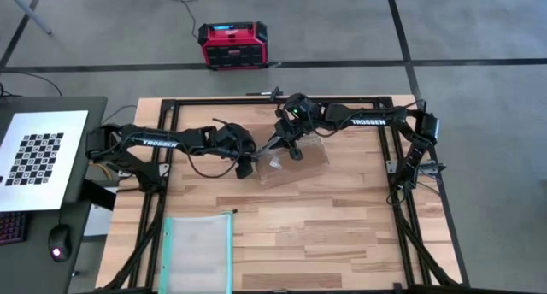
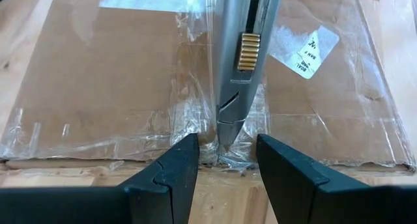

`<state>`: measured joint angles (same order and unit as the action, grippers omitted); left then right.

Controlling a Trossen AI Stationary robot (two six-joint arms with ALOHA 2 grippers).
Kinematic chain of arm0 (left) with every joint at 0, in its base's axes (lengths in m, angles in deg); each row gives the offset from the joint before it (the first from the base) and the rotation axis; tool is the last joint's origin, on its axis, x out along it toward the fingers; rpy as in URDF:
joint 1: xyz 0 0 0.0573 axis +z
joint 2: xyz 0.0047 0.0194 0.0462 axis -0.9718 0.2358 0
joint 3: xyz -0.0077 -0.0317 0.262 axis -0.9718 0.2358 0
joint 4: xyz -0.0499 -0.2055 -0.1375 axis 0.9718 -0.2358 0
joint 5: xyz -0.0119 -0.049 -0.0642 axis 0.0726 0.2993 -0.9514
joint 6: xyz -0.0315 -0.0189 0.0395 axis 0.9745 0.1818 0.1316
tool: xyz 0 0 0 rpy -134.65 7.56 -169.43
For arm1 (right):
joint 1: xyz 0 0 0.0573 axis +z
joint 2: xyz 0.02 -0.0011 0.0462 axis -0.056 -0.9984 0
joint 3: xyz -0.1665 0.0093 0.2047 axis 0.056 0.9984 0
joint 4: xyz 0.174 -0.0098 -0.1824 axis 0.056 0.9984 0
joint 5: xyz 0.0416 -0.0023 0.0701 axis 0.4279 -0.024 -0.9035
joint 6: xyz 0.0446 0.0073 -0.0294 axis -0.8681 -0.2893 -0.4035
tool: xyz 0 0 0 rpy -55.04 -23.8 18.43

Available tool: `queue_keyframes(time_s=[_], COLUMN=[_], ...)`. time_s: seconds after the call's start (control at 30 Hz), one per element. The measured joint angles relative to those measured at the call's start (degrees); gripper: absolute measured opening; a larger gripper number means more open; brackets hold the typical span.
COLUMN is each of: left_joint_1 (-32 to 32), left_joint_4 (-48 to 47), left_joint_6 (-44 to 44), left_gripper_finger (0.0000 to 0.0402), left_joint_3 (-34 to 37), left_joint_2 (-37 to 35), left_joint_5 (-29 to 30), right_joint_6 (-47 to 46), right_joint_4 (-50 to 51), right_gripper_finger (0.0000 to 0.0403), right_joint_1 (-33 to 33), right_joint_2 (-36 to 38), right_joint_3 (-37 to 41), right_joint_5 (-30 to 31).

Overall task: Unpack boxes
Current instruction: Open the cardboard box using the gray cutter

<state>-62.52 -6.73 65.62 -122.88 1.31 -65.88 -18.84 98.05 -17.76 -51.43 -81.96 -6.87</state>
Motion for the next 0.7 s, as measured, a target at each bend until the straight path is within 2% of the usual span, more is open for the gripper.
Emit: queue_keyframes(time_s=[0.2, 0.47, 0.6, 0.7], left_joint_1=[0.0, 0.0, 0.0, 0.0], left_joint_4=[1.2, 4.0, -3.4, -3.9], left_joint_6=[0.9, 0.7, 0.8, 0.7], left_gripper_finger=[0.0143, 0.0143, 0.0143, 0.0143], left_joint_3=[2.0, 2.3, 3.6, 2.8], left_joint_2=[0.0, 0.2, 1.1, 0.2], left_joint_5=[0.0, 0.0, 0.1, 0.1], right_joint_6=[0.0, 2.0, 3.0, 3.8], right_joint_4=[2.9, 13.5, 20.8, 22.2], right_gripper_finger=[0.0073, 0.0073, 0.0073, 0.0073], right_joint_1=[-0.8, -3.5, -5.4, -6.7], right_joint_2=[1.6, 5.4, 7.5, 8.8], right_joint_3=[0.1, 0.0, 0.2, 0.2], right_joint_5=[0.9, 2.7, 4.8, 7.6])
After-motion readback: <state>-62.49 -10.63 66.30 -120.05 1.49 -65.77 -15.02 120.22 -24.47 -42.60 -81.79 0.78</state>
